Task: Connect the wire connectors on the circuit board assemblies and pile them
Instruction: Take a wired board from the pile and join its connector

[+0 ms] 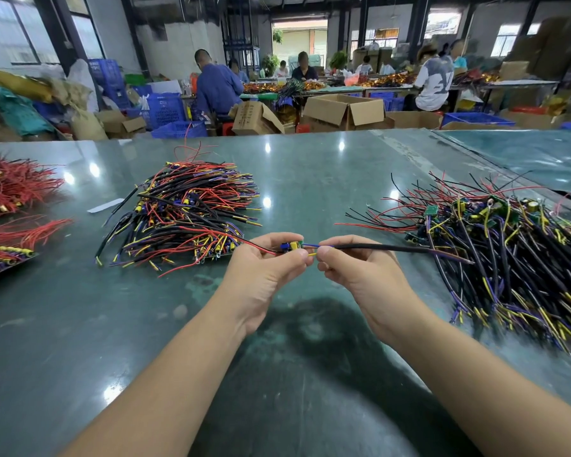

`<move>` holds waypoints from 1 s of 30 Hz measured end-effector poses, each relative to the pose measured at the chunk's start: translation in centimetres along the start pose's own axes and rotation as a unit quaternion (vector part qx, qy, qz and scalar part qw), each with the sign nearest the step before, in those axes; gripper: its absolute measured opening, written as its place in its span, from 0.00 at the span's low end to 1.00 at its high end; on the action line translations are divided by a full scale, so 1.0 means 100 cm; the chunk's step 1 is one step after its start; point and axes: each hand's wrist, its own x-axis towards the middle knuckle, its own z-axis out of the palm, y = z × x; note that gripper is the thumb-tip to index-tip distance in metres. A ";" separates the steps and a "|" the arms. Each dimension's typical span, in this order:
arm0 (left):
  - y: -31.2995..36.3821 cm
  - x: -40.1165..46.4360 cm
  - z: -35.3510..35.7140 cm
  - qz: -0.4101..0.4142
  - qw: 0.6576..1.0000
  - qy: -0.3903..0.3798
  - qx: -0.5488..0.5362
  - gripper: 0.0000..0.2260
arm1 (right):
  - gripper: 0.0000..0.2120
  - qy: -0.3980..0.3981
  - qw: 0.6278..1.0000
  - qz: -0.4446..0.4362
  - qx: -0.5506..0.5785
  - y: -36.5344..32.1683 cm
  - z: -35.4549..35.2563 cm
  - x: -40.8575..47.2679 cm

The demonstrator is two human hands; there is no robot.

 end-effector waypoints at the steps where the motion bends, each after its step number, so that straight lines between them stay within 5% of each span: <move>1: 0.000 0.000 0.000 0.000 1.000 -0.001 -0.011 0.09 | 0.05 -0.006 1.000 0.006 0.020 0.000 0.000 0.001; 9: -0.002 0.000 0.000 0.027 0.999 -0.023 -0.033 0.09 | 0.08 -0.044 0.992 0.019 0.119 0.000 0.000 0.001; 14: -0.006 -0.001 0.002 0.096 0.993 -0.027 0.058 0.13 | 0.06 -0.019 0.972 0.117 0.202 -0.003 0.000 0.003; 22: -0.011 0.001 0.003 0.092 0.993 -0.015 0.075 0.11 | 0.06 0.000 0.952 0.228 0.205 -0.006 -0.001 0.005; 30: -0.010 0.005 0.001 0.070 0.997 0.011 -0.017 0.09 | 0.04 -0.003 0.964 0.158 0.213 -0.002 0.005 0.004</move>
